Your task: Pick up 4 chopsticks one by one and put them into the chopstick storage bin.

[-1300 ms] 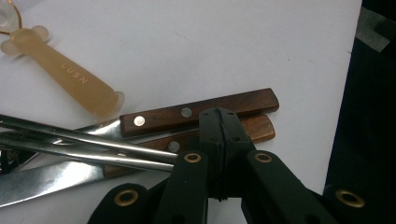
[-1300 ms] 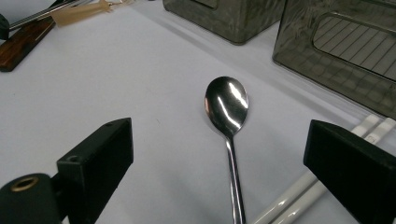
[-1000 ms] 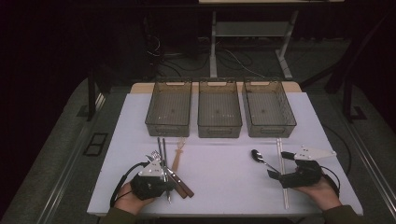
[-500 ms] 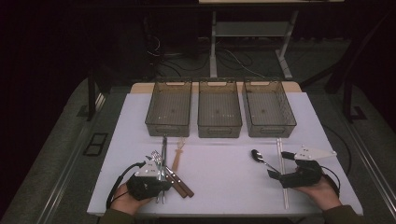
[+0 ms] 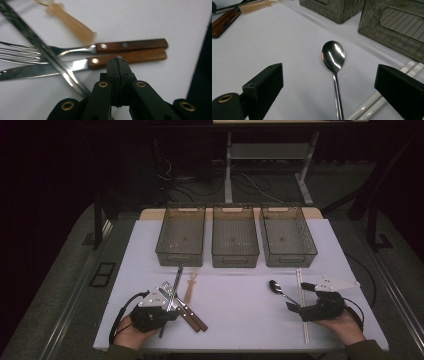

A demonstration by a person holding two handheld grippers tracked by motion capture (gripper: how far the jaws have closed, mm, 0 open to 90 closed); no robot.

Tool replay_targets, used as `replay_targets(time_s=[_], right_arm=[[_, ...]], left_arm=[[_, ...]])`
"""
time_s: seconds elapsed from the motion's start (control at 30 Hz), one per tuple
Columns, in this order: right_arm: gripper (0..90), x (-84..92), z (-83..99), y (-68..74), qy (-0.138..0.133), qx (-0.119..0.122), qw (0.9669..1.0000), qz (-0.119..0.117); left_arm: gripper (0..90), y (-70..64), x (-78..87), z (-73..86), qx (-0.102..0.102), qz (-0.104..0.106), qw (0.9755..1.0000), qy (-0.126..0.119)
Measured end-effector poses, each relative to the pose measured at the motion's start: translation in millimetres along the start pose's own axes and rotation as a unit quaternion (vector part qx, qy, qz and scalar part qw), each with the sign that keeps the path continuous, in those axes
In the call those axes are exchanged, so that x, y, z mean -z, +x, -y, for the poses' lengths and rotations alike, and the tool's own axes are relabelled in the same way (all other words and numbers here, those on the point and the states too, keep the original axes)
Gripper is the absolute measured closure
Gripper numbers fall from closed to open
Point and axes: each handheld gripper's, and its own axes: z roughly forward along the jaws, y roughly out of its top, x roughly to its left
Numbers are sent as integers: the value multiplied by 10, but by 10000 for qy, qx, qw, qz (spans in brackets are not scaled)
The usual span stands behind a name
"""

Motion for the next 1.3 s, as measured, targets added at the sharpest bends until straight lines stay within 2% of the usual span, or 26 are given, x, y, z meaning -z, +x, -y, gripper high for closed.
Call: replay_targets(time_s=[0.17, 0.3, 0.5, 0.53, 0.67, 0.97, 1.03, 1.17, 1.3], right_arm=[[82, -14, 3, 6, 41, -11, 10000, 5], [83, -17, 5, -3, 48, -22, 10000, 17], [83, -18, 7, -2, 59, -22, 10000, 26], [83, -17, 7, -3, 57, -30, 10000, 29], [83, -18, 7, -4, 61, -31, 10000, 32], [83, -17, 9, -5, 73, -36, 10000, 40], [83, -16, 9, -5, 70, -36, 10000, 40], [83, -14, 10, -8, 60, -42, 10000, 41], [83, -13, 9, -7, 58, -41, 10000, 40]], left_arm=[[888, 166, 20, -123, 122, -417, 9990, -140], [888, 299, -2, -233, 255, -623, 9973, -284], [888, 495, -96, -400, 430, -1082, 9928, -294], [887, 561, -135, -442, 523, -1130, 9917, -327], [863, 643, -201, -498, 609, -1241, 9900, -279], [695, 794, -404, -618, 868, -1395, 9863, -171], [680, 816, -441, -640, 879, -1501, 9847, -112], [668, 854, -511, -667, 966, -1578, 9827, -21], [670, 882, -570, -674, 1003, -1609, 9818, 82]])
